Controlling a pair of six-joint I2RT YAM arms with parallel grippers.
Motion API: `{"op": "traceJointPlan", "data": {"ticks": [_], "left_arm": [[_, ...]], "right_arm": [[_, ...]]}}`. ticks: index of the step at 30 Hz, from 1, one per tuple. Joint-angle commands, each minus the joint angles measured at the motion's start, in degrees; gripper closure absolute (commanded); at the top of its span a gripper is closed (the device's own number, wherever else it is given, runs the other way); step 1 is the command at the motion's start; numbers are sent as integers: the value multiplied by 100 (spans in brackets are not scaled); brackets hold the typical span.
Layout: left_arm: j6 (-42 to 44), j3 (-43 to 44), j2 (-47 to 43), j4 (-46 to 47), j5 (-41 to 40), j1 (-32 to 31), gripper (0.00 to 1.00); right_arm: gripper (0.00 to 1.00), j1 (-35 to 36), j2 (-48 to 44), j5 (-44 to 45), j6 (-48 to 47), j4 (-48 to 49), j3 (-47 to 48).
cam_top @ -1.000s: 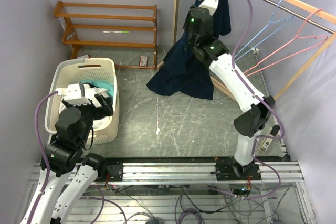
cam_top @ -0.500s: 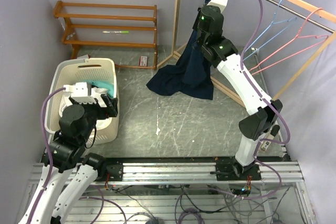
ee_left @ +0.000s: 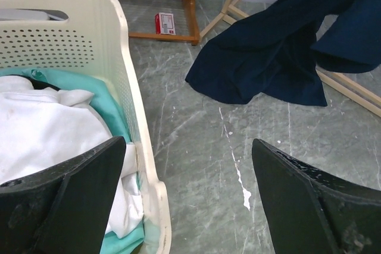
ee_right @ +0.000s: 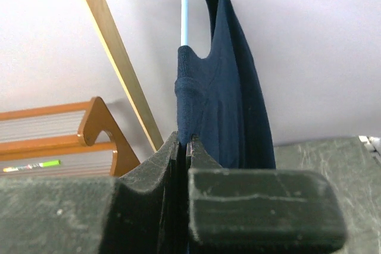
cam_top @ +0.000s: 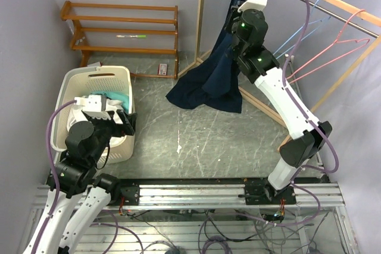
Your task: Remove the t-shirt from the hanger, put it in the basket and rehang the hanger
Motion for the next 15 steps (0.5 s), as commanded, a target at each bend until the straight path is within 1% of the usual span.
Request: {"op": "traceJointPlan", "data": {"ticks": [1, 4, 9, 12, 15], "left_arm": [[99, -50, -74, 292, 272, 36, 2], [104, -32, -30, 275, 278, 36, 2], [101, -34, -51, 282, 268, 36, 1], [105, -49, -104, 327, 329, 36, 0], [121, -67, -137, 382, 444, 36, 0]], "right_arm": [[100, -31, -348, -172, -411, 869, 217], [100, -31, -371, -192, -452, 838, 271], [100, -31, -679, -356, -363, 991, -100], [100, -32, -867, -616, 2, 425, -64], [100, -22, -1247, -1135, 458, -113, -453]]}}
